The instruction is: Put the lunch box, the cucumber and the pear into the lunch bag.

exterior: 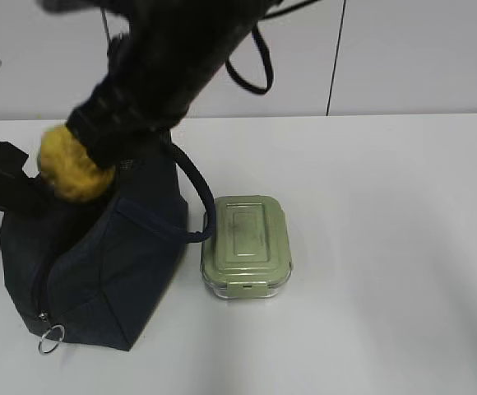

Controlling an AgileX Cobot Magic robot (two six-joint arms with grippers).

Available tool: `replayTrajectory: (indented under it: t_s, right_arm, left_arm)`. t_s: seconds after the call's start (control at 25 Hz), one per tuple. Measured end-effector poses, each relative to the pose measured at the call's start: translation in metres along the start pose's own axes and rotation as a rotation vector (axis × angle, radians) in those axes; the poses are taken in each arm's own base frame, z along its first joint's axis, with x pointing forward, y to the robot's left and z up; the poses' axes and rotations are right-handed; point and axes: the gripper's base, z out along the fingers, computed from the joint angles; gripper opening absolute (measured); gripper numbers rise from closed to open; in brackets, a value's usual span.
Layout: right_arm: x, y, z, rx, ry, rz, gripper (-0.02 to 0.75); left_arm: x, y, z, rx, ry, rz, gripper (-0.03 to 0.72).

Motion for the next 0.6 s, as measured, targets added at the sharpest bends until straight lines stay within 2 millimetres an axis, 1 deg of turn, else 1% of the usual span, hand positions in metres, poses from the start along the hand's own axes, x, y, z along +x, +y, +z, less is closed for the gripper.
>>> replayTrajectory:
  t_s: [0.04, 0.12, 0.2, 0.32, 0.36, 0.44, 0.52, 0.56, 0.6]
  right_arm:
    - [0.006, -0.005, 0.012, 0.008, 0.045, 0.010, 0.098]
    - [0.016, -0.013, 0.028, 0.038, 0.129, 0.029, 0.098]
    - [0.022, -0.017, 0.034, 0.056, 0.180, 0.040, 0.098]
    - [0.022, -0.016, 0.035, 0.043, 0.179, 0.052, 0.117]
    - [0.021, -0.015, 0.034, 0.032, 0.176, 0.053, 0.151]
    - [0.016, -0.013, 0.031, 0.016, 0.160, 0.053, 0.270]
    - [0.010, -0.011, 0.023, 0.022, 0.133, 0.055, 0.377]
    - [0.007, -0.011, 0.019, 0.037, 0.123, 0.057, 0.403]
    - [0.005, -0.011, 0.011, 0.065, 0.117, 0.050, 0.412]
  left_arm:
    - [0.000, 0.000, 0.000, -0.004, 0.002, 0.003, 0.006]
    - [0.000, 0.000, 0.000, -0.003, 0.004, 0.003, 0.006]
    - [0.000, 0.000, 0.000, 0.000, 0.005, 0.002, 0.006]
    - [0.000, 0.000, 0.000, 0.001, 0.005, 0.001, 0.006]
    - [0.000, 0.000, 0.000, 0.001, 0.005, 0.001, 0.006]
    - [0.000, 0.000, 0.000, 0.001, 0.005, 0.001, 0.006]
    - [0.000, 0.000, 0.000, 0.001, 0.005, 0.001, 0.006]
    - [0.000, 0.000, 0.000, 0.001, 0.005, 0.001, 0.006]
    - [0.001, 0.000, 0.000, 0.000, 0.006, 0.002, 0.006]
